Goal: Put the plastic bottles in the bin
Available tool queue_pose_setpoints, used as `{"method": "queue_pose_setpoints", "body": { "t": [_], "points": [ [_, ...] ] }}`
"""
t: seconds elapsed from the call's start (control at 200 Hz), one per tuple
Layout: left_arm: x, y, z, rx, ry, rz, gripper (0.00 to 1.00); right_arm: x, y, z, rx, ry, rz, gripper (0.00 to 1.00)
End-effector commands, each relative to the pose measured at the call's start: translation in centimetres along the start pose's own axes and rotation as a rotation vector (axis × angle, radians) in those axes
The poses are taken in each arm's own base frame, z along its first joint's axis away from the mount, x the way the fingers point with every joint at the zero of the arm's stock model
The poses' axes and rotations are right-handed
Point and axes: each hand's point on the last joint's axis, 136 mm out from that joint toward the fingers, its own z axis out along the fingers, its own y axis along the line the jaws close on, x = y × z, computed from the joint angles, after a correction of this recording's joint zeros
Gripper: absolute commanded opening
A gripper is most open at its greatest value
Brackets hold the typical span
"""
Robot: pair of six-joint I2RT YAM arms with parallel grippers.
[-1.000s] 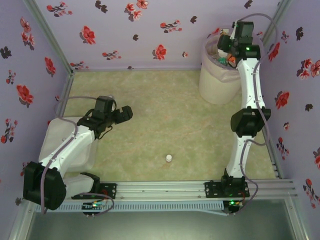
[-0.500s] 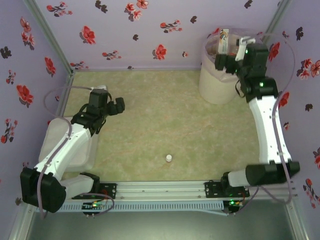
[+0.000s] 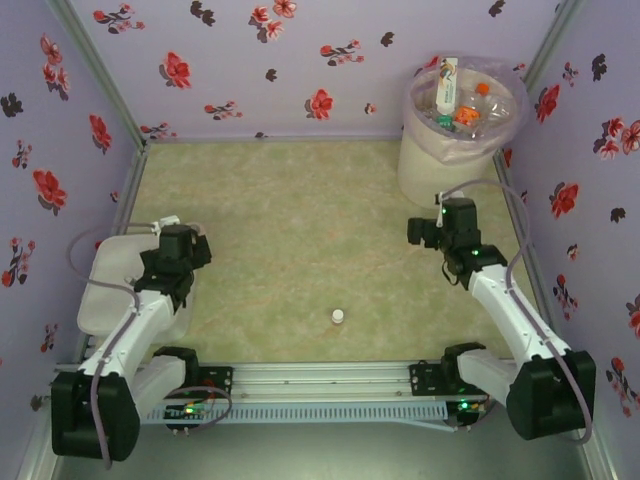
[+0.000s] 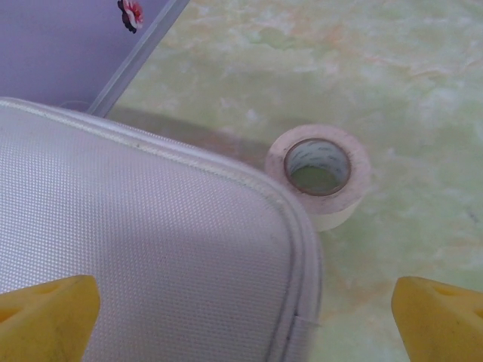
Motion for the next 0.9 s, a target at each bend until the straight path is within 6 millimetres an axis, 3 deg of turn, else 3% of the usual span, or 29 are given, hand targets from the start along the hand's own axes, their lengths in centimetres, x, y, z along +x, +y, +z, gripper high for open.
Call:
{"method": "queue_pose_setpoints", "body": {
  "t": [0.0,0.1,0.215,0.43,0.53,0.67,0.895],
  "points": [
    [-2.1,0.3,1.1,-0.02,-0.125,-0.002,1.0,-1.7,-1.4,1.4,0.086,-0.144,0.021,1.0],
    [-1.3,0.1,2.7,-0.007,-0.119,-0.033,1.0,-0.1,-1.9,4.0,0.107,-0.134,0.05,1.0],
    [-1.0,-0.6,3.9,0.023,-0.139,-0.044,1.0,0.4,-2.4,5.7,0.147,-0.145,0.02,1.0],
    [-3.5,-2.3,5.7,0.076,-0.23,0.01,1.0,-0.3,-2.0,8.6,0.15,-0.237,-0.019,1.0],
    [-4.3,-2.9,6.3,0.094,-0.254,0.016,1.0,-0.4,-2.3,8.8,0.168,-0.265,-0.069,1.0],
    [-4.9,-3.2,6.9,0.117,-0.279,0.009,1.0,-0.1,-4.1,8.7,0.173,-0.306,0.022,0.99],
    [-3.4,-3.5,8.5,0.162,-0.326,-0.008,1.0,1.1,-4.8,9.1,0.141,-0.366,0.077,0.99]
  ]
}}
